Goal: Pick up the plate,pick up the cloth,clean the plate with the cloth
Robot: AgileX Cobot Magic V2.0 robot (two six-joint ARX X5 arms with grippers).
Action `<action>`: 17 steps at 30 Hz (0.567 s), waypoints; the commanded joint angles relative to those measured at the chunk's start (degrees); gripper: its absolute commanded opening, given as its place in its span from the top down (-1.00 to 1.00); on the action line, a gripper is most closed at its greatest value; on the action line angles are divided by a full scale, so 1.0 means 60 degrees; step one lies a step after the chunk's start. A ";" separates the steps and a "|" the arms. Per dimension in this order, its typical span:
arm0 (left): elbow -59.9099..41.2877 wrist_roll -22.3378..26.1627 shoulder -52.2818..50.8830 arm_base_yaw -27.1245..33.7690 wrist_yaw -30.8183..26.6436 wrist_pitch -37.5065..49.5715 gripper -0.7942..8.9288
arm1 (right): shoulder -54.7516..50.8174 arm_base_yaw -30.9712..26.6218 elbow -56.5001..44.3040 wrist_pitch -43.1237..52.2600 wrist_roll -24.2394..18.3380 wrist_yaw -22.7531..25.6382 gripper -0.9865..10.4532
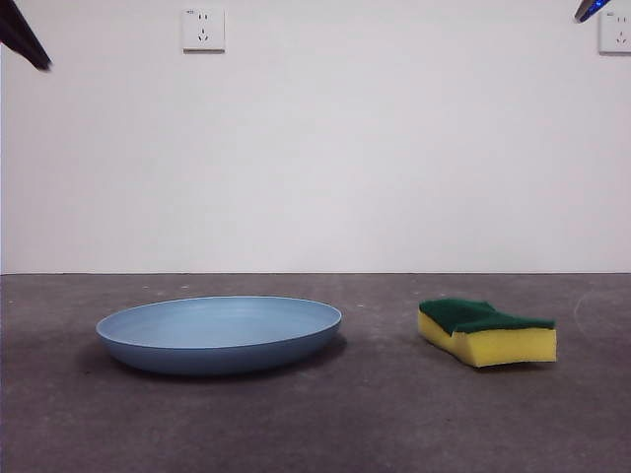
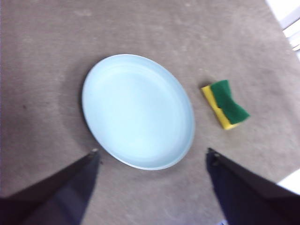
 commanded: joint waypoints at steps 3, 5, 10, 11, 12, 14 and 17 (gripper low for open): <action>0.0011 0.0080 0.1424 0.0000 -0.0226 0.0820 0.01 | 0.0000 0.0007 0.0036 0.0040 -0.0142 0.0000 0.05; 0.0018 0.0080 0.2065 -0.0055 -0.0259 0.1209 0.01 | 0.0000 0.0007 0.0036 0.0040 -0.0142 0.0004 0.05; 0.0215 0.0076 0.3592 -0.0372 -0.0965 0.1759 0.01 | 0.0000 0.0007 0.0036 0.0036 -0.0142 0.0000 0.05; 0.0310 0.0080 0.3912 -0.0433 -0.1056 0.1821 0.01 | 0.0000 0.0007 0.0036 0.0036 -0.0142 0.0000 0.05; 0.0419 0.0076 0.4204 -0.0492 -0.1202 0.1836 0.01 | 0.0000 0.0007 0.0036 0.0036 -0.0142 0.0000 0.05; 0.0670 0.0080 0.4743 -0.0645 -0.1490 0.1872 0.01 | 0.0000 0.0007 0.0036 0.0036 -0.0142 0.0000 0.05; 0.1089 0.0084 0.5486 -0.0878 -0.1880 0.1902 0.01 | 0.0000 0.0007 0.0036 0.0029 -0.0142 0.0000 0.05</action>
